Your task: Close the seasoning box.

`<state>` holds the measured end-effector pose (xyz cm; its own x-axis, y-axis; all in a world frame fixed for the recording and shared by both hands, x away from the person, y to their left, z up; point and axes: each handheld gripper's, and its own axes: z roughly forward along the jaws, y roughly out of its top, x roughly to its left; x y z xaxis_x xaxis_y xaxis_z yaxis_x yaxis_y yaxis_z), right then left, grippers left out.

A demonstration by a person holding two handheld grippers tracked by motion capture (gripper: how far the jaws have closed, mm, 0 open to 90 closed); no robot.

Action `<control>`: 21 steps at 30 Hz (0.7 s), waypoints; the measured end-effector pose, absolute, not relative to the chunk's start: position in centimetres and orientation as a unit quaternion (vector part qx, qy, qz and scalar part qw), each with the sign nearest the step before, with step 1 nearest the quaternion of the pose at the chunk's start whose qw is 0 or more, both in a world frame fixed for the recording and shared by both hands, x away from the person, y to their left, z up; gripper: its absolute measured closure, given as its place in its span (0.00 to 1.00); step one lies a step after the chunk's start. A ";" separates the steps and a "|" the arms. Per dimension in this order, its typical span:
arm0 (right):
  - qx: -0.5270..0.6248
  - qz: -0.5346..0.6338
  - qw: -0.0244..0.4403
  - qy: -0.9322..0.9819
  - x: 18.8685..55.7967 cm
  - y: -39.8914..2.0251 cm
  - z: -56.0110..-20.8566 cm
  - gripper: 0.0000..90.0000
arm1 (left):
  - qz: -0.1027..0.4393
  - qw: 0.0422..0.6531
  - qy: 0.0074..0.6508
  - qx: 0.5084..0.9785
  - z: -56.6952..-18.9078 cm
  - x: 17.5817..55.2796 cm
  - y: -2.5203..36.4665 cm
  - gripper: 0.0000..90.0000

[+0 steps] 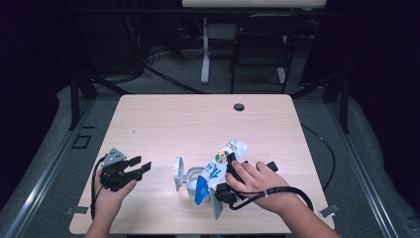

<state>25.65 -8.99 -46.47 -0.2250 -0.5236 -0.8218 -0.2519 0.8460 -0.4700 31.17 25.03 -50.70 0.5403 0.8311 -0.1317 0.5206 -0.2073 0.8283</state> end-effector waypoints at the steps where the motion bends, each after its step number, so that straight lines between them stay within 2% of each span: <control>1: -0.254 -0.135 0.572 0.768 25.5 -8.8 -46.3 0.97 | 0.175 0.444 0.446 0.757 -50.7 31.2 25.0 0.56; 21: -0.259 -0.130 0.567 0.771 25.7 -8.8 -46.4 0.98 | 0.174 0.446 0.446 0.756 -50.7 31.2 25.1 0.56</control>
<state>25.75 -8.81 -46.41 -0.2238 -0.5461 -0.8073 -0.2522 0.8325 -0.4932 31.18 25.12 -50.69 0.5416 0.8296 -0.1355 0.5196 -0.2037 0.8297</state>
